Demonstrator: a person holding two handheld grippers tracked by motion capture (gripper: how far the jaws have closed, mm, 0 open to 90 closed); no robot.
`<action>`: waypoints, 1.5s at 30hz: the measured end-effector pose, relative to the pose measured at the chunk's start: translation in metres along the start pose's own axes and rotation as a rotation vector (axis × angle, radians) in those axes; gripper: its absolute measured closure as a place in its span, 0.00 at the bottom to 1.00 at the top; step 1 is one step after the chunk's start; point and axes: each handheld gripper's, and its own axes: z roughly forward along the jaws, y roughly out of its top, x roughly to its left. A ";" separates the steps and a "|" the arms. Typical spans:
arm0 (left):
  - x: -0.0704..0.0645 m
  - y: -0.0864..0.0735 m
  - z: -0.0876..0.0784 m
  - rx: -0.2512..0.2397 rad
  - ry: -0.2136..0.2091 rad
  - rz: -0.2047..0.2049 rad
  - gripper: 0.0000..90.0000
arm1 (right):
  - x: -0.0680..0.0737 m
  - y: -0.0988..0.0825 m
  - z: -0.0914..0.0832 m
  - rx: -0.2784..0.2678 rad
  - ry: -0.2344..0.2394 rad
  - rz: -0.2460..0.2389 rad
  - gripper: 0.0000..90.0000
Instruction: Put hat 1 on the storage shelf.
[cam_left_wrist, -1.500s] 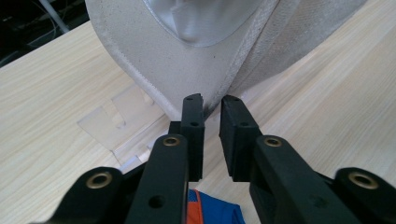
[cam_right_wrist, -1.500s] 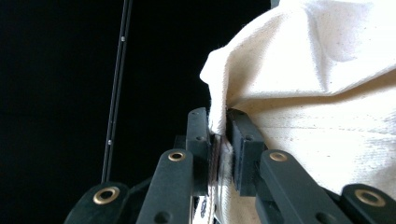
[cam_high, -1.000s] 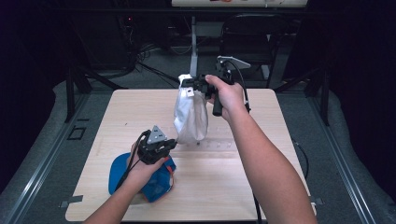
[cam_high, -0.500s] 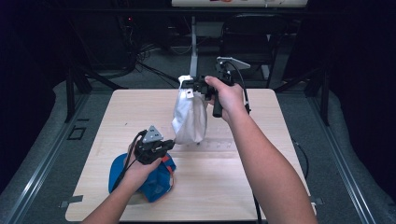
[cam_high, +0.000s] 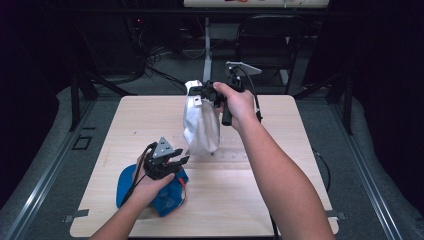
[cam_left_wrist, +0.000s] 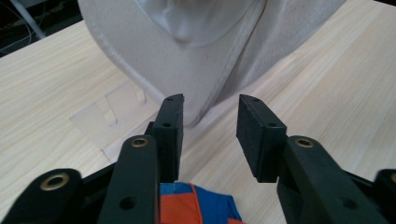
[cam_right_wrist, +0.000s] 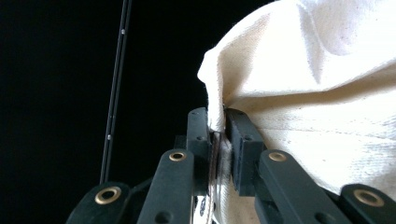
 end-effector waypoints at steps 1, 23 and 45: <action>-0.001 0.004 0.003 -0.002 0.014 0.000 0.68 | 0.001 0.001 0.001 0.001 0.001 -0.003 0.89; -0.003 0.012 0.014 0.037 0.070 0.010 0.93 | 0.004 0.001 0.010 0.017 -0.010 -0.015 0.88; 0.013 -0.020 0.014 -0.011 0.012 -0.127 0.95 | -0.022 -0.008 0.009 0.035 -0.085 -0.005 0.89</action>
